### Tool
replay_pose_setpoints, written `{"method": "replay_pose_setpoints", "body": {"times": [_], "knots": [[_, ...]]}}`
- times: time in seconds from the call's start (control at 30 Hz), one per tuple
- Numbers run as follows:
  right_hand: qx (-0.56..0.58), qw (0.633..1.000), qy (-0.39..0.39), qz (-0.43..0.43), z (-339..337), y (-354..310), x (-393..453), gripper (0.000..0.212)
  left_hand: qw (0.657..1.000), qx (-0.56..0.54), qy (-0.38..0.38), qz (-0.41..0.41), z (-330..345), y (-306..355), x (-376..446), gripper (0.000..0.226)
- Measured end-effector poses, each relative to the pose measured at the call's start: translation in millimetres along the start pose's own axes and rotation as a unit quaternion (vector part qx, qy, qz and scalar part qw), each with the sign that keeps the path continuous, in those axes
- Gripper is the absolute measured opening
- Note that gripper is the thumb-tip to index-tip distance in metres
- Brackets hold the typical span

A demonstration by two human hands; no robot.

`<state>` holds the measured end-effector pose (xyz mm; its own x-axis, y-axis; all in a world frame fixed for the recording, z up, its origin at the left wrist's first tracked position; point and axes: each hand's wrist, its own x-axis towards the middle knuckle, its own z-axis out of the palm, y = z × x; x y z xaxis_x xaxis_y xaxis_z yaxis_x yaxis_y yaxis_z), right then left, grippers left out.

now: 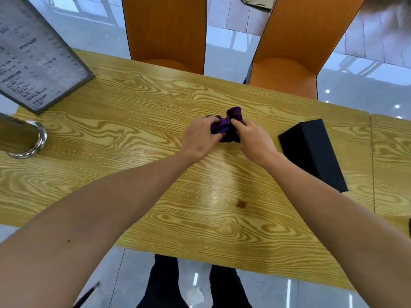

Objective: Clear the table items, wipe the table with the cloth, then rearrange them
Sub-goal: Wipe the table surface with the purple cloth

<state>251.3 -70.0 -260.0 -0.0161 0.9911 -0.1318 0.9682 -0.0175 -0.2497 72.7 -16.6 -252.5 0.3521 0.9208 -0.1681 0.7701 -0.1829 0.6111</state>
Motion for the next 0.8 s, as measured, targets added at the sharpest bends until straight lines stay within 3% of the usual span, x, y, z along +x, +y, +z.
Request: {"method": "replay_pose_setpoints", "body": {"times": [0.2,0.3,0.8], "knots": [[0.037,0.994,-0.102,0.009,36.5,49.1,-18.4,0.047,0.995,0.075,-0.071,0.006,54.8,-3.9,-0.6,0.047],[0.025,0.996,-0.085,0.016,49.3,60.0,-36.8,0.046,0.992,0.107,-0.061,0.016,66.6,-3.3,-11.3,0.052],[-0.007,0.997,-0.072,0.016,50.7,52.0,-97.2,0.042,0.988,0.148,-0.036,0.013,80.9,16.5,-72.8,0.033]]}}
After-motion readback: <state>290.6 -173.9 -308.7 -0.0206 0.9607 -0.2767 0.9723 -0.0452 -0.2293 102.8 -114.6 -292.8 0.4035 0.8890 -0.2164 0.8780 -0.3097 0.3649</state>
